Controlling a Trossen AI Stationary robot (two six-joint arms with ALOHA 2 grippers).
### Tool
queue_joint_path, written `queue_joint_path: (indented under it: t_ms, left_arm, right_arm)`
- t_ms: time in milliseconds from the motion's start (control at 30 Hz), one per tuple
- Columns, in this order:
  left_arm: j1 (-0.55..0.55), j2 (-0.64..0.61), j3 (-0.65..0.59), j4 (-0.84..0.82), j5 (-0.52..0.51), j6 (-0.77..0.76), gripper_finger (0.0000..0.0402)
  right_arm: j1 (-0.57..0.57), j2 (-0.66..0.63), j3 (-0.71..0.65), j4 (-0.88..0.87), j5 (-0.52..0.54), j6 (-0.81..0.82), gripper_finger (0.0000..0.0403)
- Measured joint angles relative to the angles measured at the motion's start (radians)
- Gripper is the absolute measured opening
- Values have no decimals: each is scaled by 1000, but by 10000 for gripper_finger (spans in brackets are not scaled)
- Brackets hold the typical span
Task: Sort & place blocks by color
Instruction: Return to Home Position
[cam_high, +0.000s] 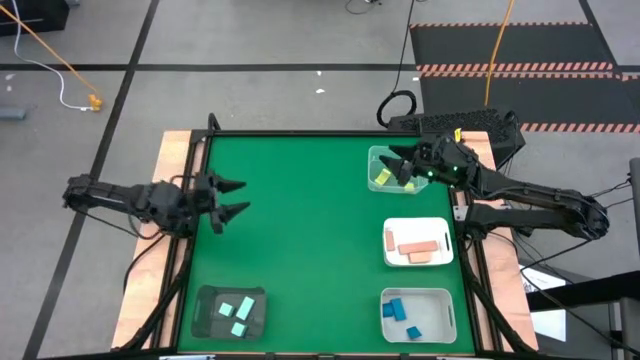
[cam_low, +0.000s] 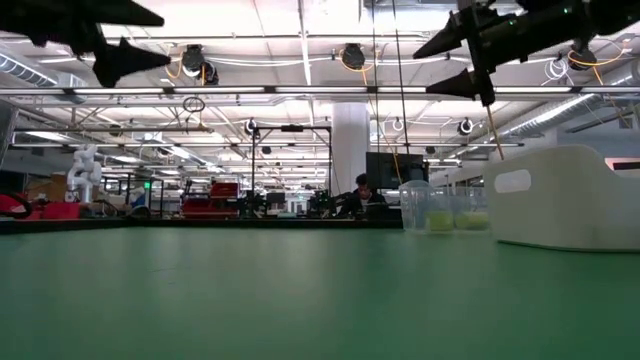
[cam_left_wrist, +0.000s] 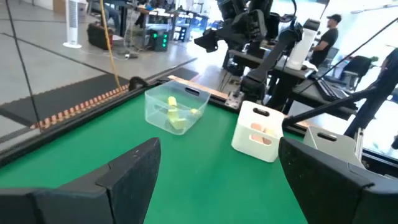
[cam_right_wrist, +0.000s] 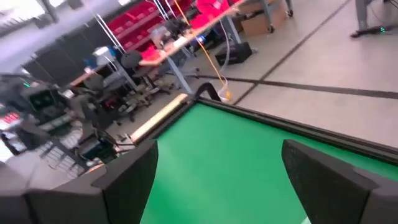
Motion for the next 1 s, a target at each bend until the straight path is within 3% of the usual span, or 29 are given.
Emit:
queue_joint_path:
  t_ms: [267,467,567,1000]
  left_arm:
    - [0,0,-222,314,53,1,322]
    - [0,0,-327,453,73,1,321]
    - [0,0,-363,484,74,14,326]
    - [1,1,-376,465,73,54,320]
  right_arm:
    - [76,0,-273,556,0,21,334]
    - [122,-1,-448,927,0,-4,334]
    - [140,-1,-489,994,0,-28,334]
    - [147,-2,-580,996,4,-1,334]
